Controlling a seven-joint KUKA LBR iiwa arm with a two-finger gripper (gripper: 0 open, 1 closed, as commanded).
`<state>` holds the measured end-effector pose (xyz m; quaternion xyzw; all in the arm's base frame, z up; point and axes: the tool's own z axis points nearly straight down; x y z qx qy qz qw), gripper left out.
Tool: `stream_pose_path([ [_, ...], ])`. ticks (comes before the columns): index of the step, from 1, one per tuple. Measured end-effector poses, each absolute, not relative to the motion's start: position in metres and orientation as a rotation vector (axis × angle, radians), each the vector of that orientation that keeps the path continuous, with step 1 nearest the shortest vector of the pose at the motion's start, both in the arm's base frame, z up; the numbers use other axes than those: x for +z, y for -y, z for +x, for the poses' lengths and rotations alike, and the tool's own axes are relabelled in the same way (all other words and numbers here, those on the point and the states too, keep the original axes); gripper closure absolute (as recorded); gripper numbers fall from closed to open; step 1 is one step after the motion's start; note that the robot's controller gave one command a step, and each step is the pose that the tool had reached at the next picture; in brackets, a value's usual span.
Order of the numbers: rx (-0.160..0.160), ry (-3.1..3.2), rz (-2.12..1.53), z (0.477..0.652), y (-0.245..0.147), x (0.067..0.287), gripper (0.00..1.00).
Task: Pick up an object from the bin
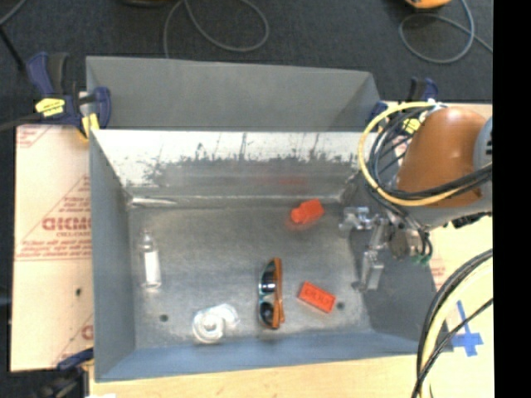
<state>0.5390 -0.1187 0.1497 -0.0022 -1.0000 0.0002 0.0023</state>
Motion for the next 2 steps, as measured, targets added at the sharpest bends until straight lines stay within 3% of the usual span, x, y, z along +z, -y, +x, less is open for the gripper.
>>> stream_pose_path([
  [1,0.003,3.145,0.0,0.541,0.118,0.154,0.0],
  [2,0.004,3.146,-0.183,0.529,0.108,0.114,0.0],
])
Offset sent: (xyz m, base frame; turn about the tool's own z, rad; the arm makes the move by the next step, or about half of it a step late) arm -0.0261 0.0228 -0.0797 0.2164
